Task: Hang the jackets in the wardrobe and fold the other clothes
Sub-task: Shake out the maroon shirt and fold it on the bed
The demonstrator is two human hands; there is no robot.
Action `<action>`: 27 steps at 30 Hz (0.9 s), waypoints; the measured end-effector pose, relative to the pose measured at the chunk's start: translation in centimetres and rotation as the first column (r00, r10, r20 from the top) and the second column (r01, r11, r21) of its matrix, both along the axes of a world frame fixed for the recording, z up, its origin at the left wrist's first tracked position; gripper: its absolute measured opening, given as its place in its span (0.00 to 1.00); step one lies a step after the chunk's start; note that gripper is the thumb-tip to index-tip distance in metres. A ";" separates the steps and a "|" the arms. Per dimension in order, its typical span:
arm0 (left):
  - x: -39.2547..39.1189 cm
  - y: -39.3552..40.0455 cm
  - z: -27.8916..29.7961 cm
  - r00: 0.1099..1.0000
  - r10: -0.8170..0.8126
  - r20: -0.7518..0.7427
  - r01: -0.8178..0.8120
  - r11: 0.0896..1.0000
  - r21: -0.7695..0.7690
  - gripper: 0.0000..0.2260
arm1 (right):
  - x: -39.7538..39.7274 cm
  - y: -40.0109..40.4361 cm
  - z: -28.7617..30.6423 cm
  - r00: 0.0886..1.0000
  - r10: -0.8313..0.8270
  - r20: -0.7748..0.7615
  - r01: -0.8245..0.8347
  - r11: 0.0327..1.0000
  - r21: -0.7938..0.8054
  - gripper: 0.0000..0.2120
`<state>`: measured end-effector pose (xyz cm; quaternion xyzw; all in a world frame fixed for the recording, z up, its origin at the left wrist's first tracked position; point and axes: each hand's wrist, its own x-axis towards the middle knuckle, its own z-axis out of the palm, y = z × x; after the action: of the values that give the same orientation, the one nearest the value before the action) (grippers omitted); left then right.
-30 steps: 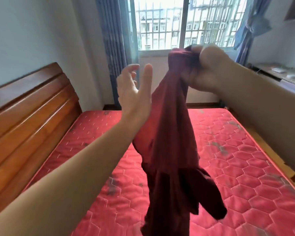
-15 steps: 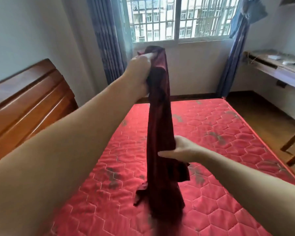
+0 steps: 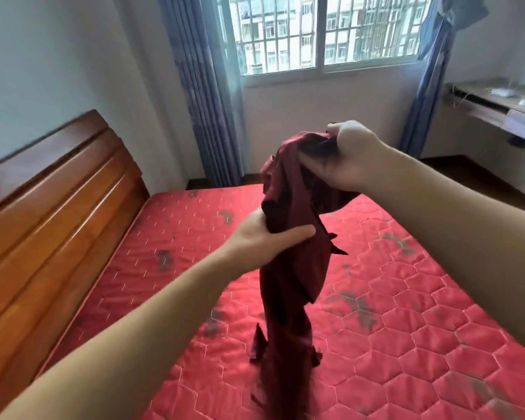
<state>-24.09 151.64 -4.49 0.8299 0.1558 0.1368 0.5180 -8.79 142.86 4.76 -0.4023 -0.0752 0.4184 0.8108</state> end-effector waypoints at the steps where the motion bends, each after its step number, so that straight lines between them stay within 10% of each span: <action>1: 0.6 -0.3 -0.1 0.991 0.101 0.083 -0.102 0.995 0.014 0.07 | -0.1 0.0 0.3 1.000 0.020 0.010 -0.020 1.000 0.023 0.22; 5: 2.6 -0.2 2.4 0.948 0.253 0.194 -0.131 0.864 -0.487 0.08 | -1.5 -1.6 -3.0 0.786 0.183 0.591 -0.003 0.956 -0.292 0.14; 8: 2.7 1.3 3.3 0.968 0.190 0.165 -0.116 0.918 -0.378 0.12 | -2.9 -3.7 -7.0 0.485 0.464 0.741 0.030 0.838 -0.544 0.06; 12: 2.0 3.7 4.0 0.992 0.114 -0.052 -0.118 0.991 -0.067 0.14 | -1.6 -4.9 -7.6 0.484 0.460 0.744 0.112 0.811 -0.575 0.13; 17: 0.6 6.0 4.0 0.949 0.314 0.033 -0.209 0.705 -0.677 0.17 | 1.0 -5.8 -4.4 0.572 0.325 0.753 0.178 0.847 -0.500 0.09; 22: 0.3 6.2 5.2 0.985 0.147 0.093 0.001 0.526 -0.850 0.22 | 2.6 -5.7 -3.5 0.024 0.671 0.741 0.616 0.574 -0.540 0.19; 25: 1.1 5.0 5.7 0.992 -0.051 0.113 0.122 0.547 -0.828 0.22 | -0.8 -3.5 -4.4 0.056 0.620 0.783 0.236 0.753 -0.614 0.49; 27: 1.2 4.4 6.0 0.980 -0.171 0.104 0.183 0.559 -0.808 0.29 | -2.7 -1.5 -4.4 0.174 0.377 0.910 -0.050 0.926 -0.374 0.38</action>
<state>-22.86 156.04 1.55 0.5098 0.1136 0.0032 0.8527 -11.53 141.31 0.32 -0.6610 -0.5676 0.1879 0.4534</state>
